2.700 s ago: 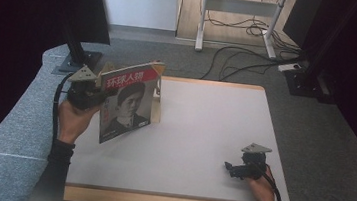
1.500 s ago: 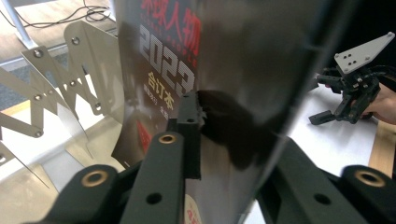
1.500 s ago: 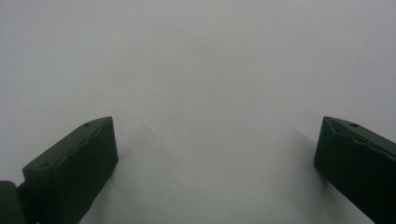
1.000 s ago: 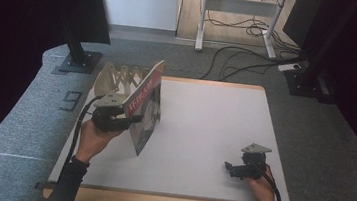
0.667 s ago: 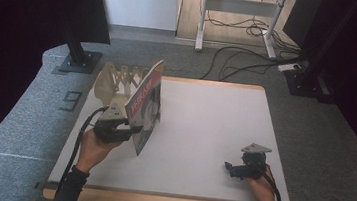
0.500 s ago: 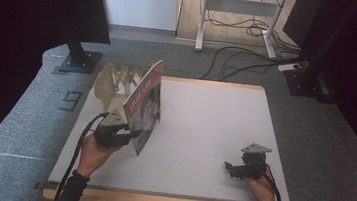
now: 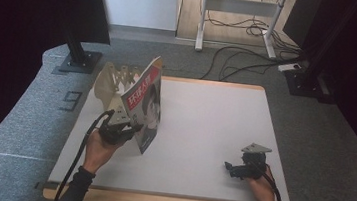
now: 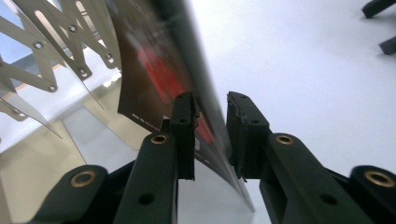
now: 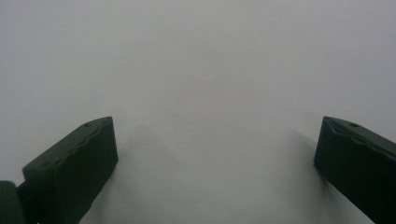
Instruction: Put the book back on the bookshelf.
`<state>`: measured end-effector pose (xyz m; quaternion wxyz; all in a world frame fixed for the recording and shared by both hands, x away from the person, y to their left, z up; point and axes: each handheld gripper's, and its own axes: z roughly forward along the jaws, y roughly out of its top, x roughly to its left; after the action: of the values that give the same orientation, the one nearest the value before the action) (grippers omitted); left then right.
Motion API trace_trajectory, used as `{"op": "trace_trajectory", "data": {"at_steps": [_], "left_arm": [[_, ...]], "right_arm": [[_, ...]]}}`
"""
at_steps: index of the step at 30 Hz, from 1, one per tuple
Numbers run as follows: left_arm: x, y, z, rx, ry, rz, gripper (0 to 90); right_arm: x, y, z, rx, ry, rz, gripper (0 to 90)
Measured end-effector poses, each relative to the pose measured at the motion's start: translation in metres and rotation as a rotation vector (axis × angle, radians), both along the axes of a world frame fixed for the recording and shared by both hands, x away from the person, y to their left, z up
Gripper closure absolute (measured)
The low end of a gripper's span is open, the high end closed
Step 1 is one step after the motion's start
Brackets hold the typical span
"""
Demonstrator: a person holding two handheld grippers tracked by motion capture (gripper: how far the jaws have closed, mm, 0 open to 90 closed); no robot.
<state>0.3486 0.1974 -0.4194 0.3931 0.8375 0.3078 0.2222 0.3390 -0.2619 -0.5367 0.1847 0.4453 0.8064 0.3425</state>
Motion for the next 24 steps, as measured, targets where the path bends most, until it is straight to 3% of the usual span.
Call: {"op": "trace_trajectory", "data": {"at_steps": [8, 10, 13, 18, 21, 24], "left_arm": [[0.009, -0.013, 0.007, -0.021, -0.011, -0.021, 85.1], [0.009, -0.018, 0.009, -0.003, -0.021, -0.026, 85.5], [0.012, -0.021, 0.010, -0.009, -0.016, -0.022, 86.0], [0.012, -0.021, 0.010, 0.005, 0.024, -0.031, 85.8], [0.009, -0.019, 0.012, 0.017, 0.017, -0.022, 86.8], [0.009, -0.018, 0.013, -0.002, -0.001, -0.004, 87.1]], "right_arm": [[0.000, 0.000, 0.000, 0.000, -0.001, 0.001, 0.0], [0.000, 0.000, 0.000, 0.001, 0.000, 0.001, 0.0], [0.000, 0.000, 0.000, 0.000, 0.000, 0.002, 0.0], [0.000, 0.000, 0.000, 0.001, 0.000, 0.001, 0.0], [0.000, 0.000, 0.000, 0.001, 0.000, 0.000, 0.0], [0.000, 0.000, 0.000, 0.001, 0.000, 0.000, 0.0]]}}
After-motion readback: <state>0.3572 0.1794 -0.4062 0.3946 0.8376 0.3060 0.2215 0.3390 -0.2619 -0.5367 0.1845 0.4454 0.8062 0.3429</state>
